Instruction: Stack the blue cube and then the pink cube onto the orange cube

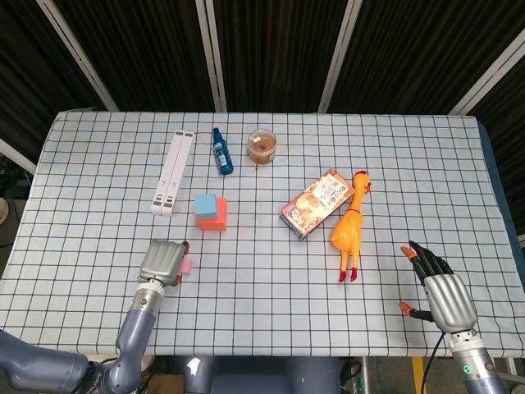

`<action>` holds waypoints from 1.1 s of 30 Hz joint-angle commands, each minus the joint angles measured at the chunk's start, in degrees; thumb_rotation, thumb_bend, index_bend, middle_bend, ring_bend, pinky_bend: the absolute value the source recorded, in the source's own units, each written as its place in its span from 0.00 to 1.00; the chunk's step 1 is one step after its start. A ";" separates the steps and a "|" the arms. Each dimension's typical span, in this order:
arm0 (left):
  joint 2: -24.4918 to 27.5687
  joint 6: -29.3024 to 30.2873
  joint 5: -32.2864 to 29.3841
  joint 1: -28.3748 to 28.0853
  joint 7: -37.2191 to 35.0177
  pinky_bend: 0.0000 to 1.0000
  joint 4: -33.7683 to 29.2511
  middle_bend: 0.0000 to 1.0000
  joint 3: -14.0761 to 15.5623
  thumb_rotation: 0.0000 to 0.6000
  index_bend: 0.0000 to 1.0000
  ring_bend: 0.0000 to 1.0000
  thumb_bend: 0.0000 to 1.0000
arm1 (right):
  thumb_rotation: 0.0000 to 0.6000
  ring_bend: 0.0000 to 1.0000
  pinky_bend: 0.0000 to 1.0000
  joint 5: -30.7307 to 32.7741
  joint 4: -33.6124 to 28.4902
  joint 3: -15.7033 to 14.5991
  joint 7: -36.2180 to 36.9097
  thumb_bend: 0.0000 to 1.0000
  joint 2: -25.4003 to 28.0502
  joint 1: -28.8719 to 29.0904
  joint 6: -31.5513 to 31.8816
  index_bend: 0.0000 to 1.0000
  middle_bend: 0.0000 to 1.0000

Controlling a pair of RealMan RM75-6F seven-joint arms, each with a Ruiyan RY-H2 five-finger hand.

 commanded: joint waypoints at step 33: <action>-0.59 -0.42 0.30 0.32 0.58 0.78 0.29 1.00 -0.74 1.00 0.43 0.79 0.33 | 1.00 0.13 0.20 0.51 0.16 0.02 -0.20 0.16 -0.24 0.10 -0.56 0.12 0.07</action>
